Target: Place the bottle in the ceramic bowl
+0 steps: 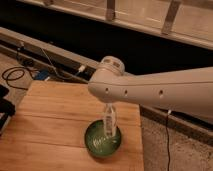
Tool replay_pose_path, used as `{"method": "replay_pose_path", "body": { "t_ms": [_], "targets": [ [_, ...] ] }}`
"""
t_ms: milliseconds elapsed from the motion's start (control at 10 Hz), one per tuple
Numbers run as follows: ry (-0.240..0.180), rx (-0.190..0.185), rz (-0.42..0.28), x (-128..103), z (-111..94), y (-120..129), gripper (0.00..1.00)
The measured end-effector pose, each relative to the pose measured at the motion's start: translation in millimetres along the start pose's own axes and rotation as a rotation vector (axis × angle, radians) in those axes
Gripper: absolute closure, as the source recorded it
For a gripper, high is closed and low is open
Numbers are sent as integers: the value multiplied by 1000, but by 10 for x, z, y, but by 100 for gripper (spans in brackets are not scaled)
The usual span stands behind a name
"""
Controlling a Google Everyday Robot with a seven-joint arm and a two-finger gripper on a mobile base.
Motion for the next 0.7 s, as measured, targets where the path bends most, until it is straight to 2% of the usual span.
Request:
{"method": "replay_pose_path", "body": {
  "t_ms": [700],
  "targets": [
    [0, 0, 0, -1, 0, 2, 100]
  ]
}}
